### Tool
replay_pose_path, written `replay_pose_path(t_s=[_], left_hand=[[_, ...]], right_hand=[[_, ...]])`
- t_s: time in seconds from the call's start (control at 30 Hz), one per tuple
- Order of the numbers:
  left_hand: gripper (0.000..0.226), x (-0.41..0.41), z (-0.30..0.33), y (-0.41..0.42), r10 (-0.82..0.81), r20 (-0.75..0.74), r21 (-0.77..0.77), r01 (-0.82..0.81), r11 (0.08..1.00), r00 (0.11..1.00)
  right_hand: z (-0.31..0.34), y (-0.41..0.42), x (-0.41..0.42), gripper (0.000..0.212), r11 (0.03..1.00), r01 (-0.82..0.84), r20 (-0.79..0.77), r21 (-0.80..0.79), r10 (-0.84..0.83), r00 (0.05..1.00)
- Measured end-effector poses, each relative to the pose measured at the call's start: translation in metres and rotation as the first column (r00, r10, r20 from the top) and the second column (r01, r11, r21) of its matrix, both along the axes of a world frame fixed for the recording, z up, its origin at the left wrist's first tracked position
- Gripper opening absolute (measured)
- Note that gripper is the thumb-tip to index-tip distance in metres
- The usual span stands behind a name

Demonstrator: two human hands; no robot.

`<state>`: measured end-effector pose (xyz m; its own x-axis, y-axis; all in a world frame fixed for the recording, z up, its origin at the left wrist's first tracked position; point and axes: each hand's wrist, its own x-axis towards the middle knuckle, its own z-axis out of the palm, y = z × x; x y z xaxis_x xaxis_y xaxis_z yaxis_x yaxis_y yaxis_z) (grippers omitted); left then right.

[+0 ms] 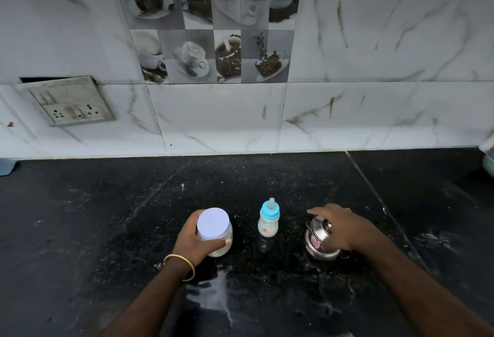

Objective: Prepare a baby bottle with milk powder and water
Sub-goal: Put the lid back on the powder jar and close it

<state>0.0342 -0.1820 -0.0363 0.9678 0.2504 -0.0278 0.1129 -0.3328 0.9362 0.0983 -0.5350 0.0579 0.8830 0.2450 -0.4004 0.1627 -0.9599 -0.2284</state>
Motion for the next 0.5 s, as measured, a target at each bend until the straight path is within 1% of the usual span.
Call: replay_pose_path(t_s=[0.07, 0.23, 0.4, 0.5], left_hand=[[0.072, -0.001, 0.001, -0.002, 0.012, -0.007, 0.0, -0.012, 1.0, 1.0], [0.074, -0.001, 0.002, -0.004, 0.031, -0.012, 0.007, -0.031, 0.999, 0.999], [0.077, -0.001, 0.006, -0.008, 0.033, -0.033, 0.031, -0.032, 0.999, 0.999], [0.076, -0.002, 0.006, -0.012, 0.041, -0.032, 0.055, -0.039, 0.998, 0.999]], right_hand=[[-0.005, 0.001, 0.002, 0.087, 0.999, 0.031, 0.048, -0.03, -0.029, 0.998], [-0.024, 0.015, 0.002, 0.076, 0.985, 0.173, 0.124, 0.013, -0.173, 0.977], [-0.03, 0.043, -0.001, 0.08, 0.962, 0.267, 0.143, 0.064, -0.274, 0.951], [-0.035, 0.051, -0.002, 0.084, 0.952, 0.297, 0.151, 0.068, -0.304, 0.941]])
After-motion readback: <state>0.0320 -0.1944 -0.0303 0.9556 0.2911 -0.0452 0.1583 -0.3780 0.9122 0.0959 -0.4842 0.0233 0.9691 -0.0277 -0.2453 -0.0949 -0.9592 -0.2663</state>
